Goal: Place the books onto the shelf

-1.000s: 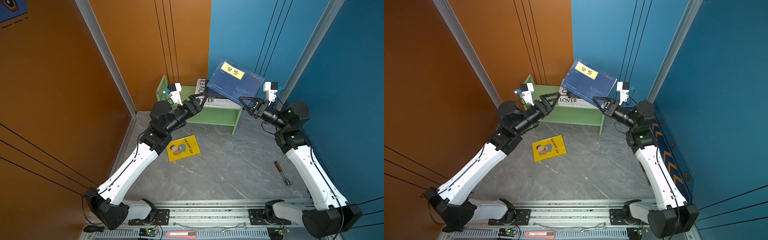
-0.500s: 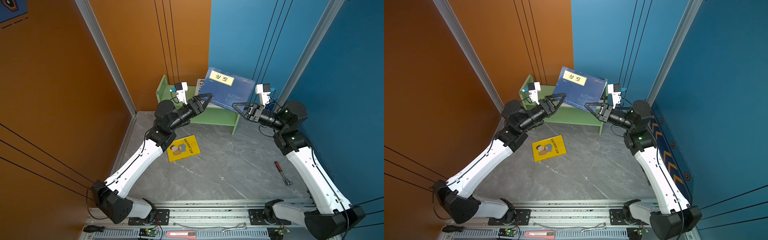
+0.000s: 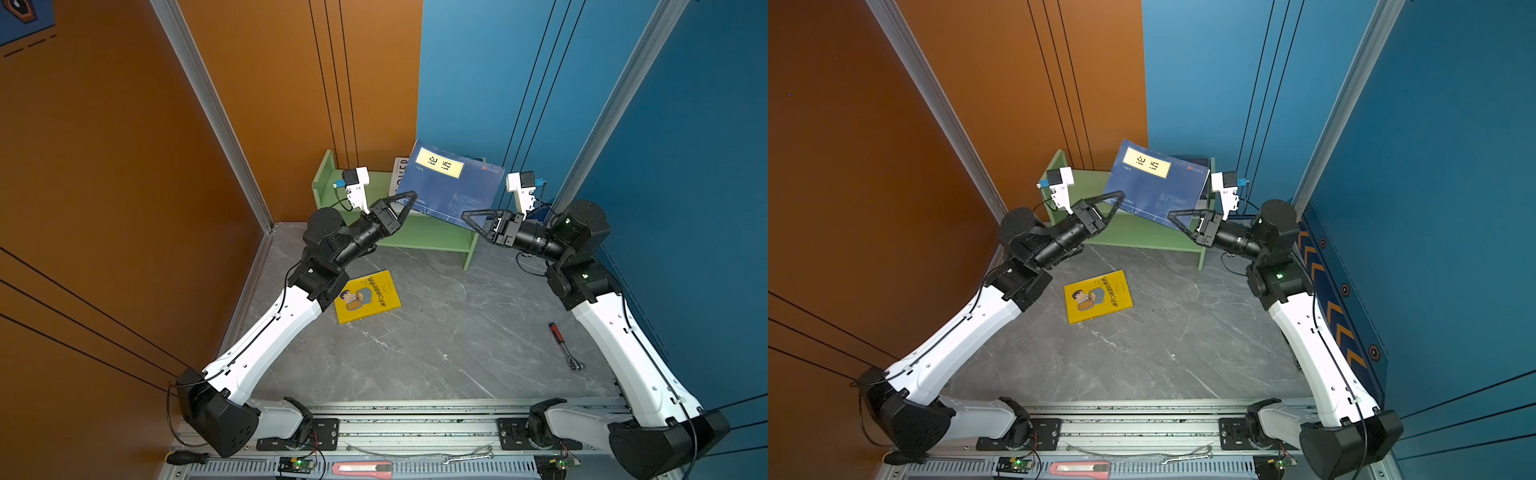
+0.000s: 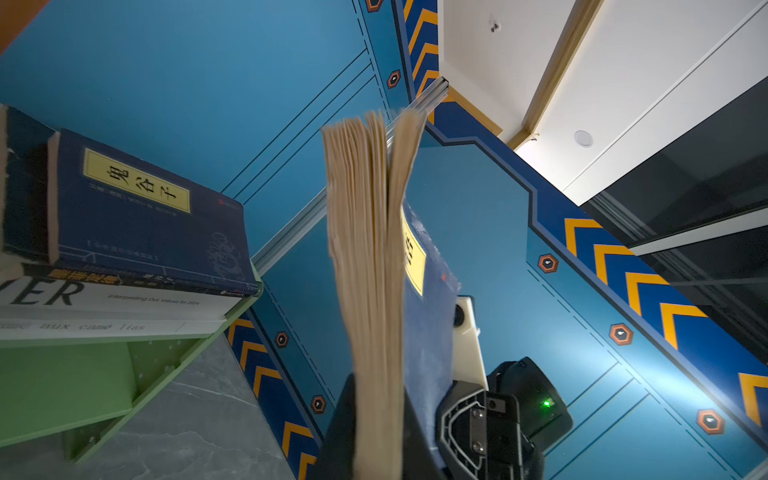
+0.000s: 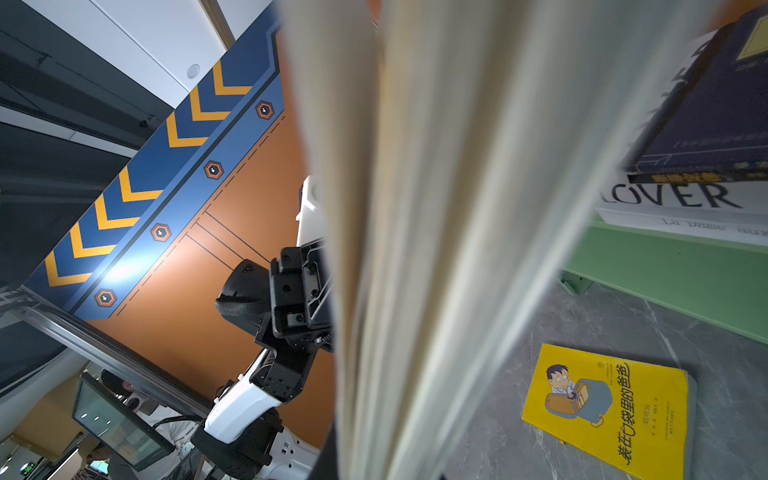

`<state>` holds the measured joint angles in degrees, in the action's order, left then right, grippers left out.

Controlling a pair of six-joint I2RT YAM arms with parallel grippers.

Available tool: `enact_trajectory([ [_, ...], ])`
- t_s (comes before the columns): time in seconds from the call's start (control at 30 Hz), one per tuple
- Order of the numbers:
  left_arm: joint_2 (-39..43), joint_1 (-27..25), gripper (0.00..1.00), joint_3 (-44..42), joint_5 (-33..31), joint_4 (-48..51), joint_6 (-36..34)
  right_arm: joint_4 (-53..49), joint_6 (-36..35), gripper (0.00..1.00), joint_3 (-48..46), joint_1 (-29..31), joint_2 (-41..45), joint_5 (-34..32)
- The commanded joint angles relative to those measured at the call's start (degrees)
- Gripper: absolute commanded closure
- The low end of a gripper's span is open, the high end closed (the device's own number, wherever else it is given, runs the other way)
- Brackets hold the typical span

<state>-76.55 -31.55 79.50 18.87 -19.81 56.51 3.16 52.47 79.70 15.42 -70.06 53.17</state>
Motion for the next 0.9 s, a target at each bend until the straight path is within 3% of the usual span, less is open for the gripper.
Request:
enact_trajectory([
  [0.0,0.0,0.6,1.00,-0.6,-1.1,-0.9,-2.3,1.8,-1.7,0.84,2.9,0.3,0.7,0.1],
  [0.07,-0.2,0.4,1.00,-0.2,-1.5,-1.0,-2.1,0.5,-2.5,0.81,3.7,0.1,0.4,-1.4],
  [0.23,-1.5,-2.0,1.00,0.6,-9.7,-1.8,-1.1,-7.0,-7.5,0.32,6.3,-0.3,-0.6,-12.4],
  [0.3,-2.8,-3.2,1.00,0.7,-13.8,-4.2,-0.2,-11.9,-10.1,0.21,7.3,-0.6,-0.8,-21.0],
  [0.4,-6.1,-4.9,1.00,2.4,-18.9,-7.9,1.3,-16.7,-12.3,0.13,7.9,-1.5,-1.2,-35.3],
  [0.53,-11.9,-6.1,1.00,8.0,-22.5,-8.1,2.1,-15.6,-16.7,0.02,7.2,-1.8,-2.1,-46.4],
  [0.7,-18.3,-5.7,1.00,14.5,-25.0,-5.7,4.5,-13.0,-19.7,0.00,7.3,-2.7,-5.1,-52.3],
  [0.87,-23.3,-5.0,1.00,20.7,-25.1,-2.2,6.8,-11.4,-19.0,0.00,8.7,-4.4,-9.0,-51.8],
])
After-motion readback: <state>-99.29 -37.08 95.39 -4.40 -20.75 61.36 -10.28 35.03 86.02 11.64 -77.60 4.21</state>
